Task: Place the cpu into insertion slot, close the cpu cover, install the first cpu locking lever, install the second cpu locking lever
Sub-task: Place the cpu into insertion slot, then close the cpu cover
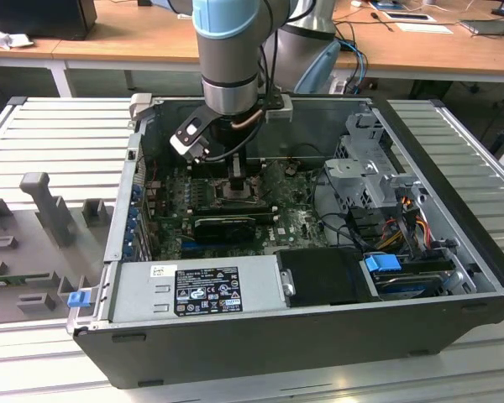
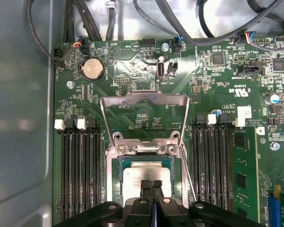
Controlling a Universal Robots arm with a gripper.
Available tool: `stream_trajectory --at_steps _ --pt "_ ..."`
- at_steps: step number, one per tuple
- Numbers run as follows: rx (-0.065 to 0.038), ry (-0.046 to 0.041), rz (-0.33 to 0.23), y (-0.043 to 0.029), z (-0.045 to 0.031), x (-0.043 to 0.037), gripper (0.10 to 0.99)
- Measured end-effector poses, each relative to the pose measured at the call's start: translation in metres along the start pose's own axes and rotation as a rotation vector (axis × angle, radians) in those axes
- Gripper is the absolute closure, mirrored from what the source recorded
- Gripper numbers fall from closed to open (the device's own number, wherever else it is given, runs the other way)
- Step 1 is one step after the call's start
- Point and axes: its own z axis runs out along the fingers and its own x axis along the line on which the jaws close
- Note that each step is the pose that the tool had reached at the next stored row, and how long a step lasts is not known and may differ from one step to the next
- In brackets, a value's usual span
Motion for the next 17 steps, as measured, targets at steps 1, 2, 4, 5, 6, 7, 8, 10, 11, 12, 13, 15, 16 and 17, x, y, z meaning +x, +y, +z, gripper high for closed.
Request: stream_trajectory --at_steps 1,2,4,5,6,7,8,10,11,12,13,15,16,17 --pt "0.0 0.0001 0.0 0.0001 -0.0011 0.0 0.98" --pt "0.0 0.0 0.0 0.0002 -0.0017 0.0 0.98" --pt "0.0 -0.0001 0.0 0.0003 -0.0031 0.0001 0.98" --pt "0.0 0.0 0.0 0.0004 -0.0038 0.0001 0.98" --pt "0.0 0.0 0.0 0.0004 -0.0049 0.0001 0.98" --pt "0.0 -0.0001 0.0 0.0005 -0.0056 0.0002 0.98" --pt "0.0 0.0 0.0 0.0006 -0.0062 0.0002 0.98" --pt "0.0 0.0085 0.001 0.0014 -0.0075 -0.0004 0.98" --pt "0.001 0.0092 0.001 0.0026 -0.0074 -0.0007 0.98" --pt "0.001 0.0103 0.001 0.0042 -0.0073 -0.0011 0.98" --pt "0.001 0.0129 0.001 0.0051 -0.0073 -0.0018 0.98" --pt "0.008 0.0185 0.002 0.0079 -0.0071 -0.0027 0.98" --pt "0.01 0.0199 0.002 0.0082 -0.007 -0.0027 0.98" --pt "0.013 0.0204 0.002 0.0084 -0.007 -0.0028 0.98"
